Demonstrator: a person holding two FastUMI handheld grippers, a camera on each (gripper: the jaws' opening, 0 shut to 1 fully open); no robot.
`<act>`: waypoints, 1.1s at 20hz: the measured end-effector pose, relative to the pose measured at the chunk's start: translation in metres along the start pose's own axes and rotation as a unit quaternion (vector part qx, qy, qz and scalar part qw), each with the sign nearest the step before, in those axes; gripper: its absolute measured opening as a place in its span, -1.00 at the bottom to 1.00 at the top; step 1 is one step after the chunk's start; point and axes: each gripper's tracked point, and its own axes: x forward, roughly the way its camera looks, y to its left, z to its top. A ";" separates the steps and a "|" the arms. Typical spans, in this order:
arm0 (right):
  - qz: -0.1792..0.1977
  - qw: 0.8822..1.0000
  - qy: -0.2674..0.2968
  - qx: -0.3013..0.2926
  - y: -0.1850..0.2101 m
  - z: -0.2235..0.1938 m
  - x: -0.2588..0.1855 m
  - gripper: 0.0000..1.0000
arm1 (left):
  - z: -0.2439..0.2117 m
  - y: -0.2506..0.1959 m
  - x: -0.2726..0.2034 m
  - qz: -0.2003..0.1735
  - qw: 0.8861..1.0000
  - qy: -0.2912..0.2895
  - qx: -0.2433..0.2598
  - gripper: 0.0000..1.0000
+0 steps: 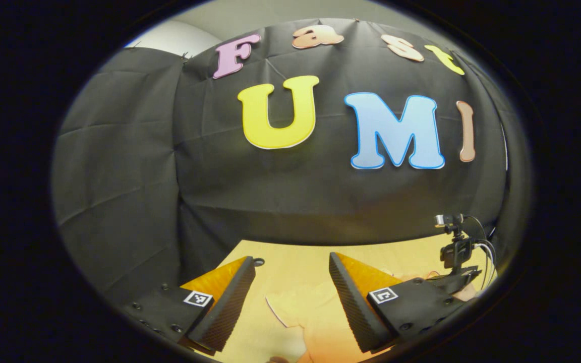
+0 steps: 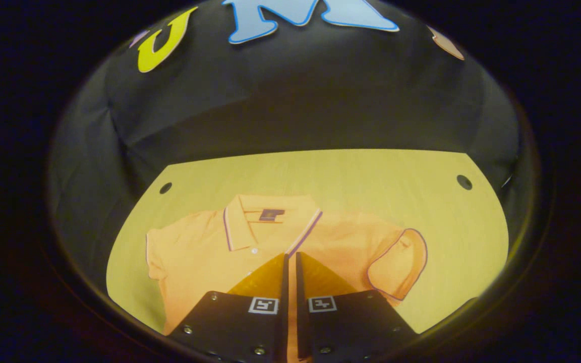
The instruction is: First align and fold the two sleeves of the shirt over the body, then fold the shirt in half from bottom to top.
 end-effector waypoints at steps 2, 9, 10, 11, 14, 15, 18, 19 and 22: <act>-0.025 1.000 0.002 -0.011 -0.008 -0.003 0.004 -0.84 | 0.000 0.004 0.001 0.003 1.000 0.002 0.001 0.94; -0.115 0.993 0.010 0.017 -0.084 -0.006 0.000 -0.26 | -0.005 0.005 0.007 0.001 1.000 0.006 -0.003 0.94; -0.125 0.992 0.013 0.024 -0.095 -0.009 0.000 -0.26 | -0.006 0.004 0.007 0.000 1.000 0.006 -0.002 0.94; -0.135 0.990 0.016 0.028 -0.105 -0.012 -0.001 -0.26 | -0.006 0.004 0.008 -0.001 1.000 0.006 -0.001 0.94; -0.146 0.988 0.032 0.037 -0.120 -0.024 0.002 -0.26 | -0.008 0.003 0.013 -0.003 1.000 0.008 0.001 0.94; -0.145 0.988 0.040 0.039 -0.121 -0.030 0.004 -0.26 | -0.009 0.002 0.014 -0.004 1.000 0.009 0.001 0.94; -0.141 0.988 0.055 0.044 -0.119 -0.043 0.008 -0.26 | -0.012 0.003 0.017 -0.003 1.000 0.013 0.004 0.94; -0.138 0.988 0.060 0.042 -0.116 -0.046 0.011 -0.26 | -0.014 0.003 0.017 -0.002 1.000 0.014 0.004 0.94; -0.136 0.987 0.075 0.025 -0.112 -0.058 0.017 -0.26 | -0.016 0.005 0.020 -0.001 1.000 0.018 0.005 0.94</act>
